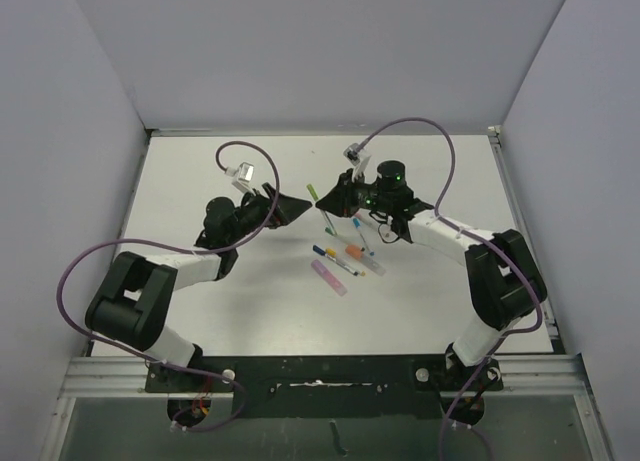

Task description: Open the pen caps

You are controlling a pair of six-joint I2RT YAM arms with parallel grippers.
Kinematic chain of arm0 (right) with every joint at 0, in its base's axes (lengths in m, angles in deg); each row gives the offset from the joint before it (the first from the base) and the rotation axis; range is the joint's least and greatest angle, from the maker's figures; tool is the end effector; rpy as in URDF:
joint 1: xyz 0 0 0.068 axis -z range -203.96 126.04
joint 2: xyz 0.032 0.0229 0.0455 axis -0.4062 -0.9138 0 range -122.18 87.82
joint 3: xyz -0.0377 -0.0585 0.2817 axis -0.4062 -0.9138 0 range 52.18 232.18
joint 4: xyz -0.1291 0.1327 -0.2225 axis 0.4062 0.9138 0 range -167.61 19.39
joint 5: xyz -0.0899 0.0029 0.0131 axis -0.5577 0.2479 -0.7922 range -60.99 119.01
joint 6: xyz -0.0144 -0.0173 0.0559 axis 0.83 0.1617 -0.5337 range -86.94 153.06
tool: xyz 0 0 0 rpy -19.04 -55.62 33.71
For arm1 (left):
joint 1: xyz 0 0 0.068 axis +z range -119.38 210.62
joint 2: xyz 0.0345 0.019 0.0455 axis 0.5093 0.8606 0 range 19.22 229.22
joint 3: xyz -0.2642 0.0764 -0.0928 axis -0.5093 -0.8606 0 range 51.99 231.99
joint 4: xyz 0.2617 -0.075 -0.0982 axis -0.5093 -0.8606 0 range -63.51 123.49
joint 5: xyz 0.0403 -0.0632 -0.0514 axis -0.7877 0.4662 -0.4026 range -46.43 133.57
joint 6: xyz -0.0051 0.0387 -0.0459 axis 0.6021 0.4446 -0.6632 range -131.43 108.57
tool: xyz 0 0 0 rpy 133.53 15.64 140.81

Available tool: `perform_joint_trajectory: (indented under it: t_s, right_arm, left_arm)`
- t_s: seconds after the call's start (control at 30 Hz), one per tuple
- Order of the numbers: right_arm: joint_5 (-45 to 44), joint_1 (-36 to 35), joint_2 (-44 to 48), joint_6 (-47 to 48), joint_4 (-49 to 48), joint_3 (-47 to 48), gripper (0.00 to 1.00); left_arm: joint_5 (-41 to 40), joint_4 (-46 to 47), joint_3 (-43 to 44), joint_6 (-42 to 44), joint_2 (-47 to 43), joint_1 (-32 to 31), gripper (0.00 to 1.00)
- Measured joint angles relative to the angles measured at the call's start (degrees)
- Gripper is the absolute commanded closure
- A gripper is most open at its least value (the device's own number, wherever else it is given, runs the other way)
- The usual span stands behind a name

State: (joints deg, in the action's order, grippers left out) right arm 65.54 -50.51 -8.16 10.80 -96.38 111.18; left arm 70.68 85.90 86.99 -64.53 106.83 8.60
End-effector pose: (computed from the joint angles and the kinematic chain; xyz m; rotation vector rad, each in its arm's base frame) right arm 0.3542 0.2067 0.2421 -0.5368 1.9255 1.1658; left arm 0.3042 -0.1450 0.2131 -0.0622 1.7557 -1.3641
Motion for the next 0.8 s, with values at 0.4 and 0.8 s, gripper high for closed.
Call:
perform_joint_trajectory:
  t_s: [0.4,0.8]
  right_arm:
    - [1.7,-3.0,-0.2,-3.1,-6.1,-1.7,1.00]
    - [2.1,-4.7,-0.4,-3.8,-7.5,-1.8,1.00]
  left_arm:
    - [0.7,12.2,-0.6,-5.6,6.3,0.0,0.43]
    - [0.6,18.2,-1.8,-7.2,8.3,0.0,0.58]
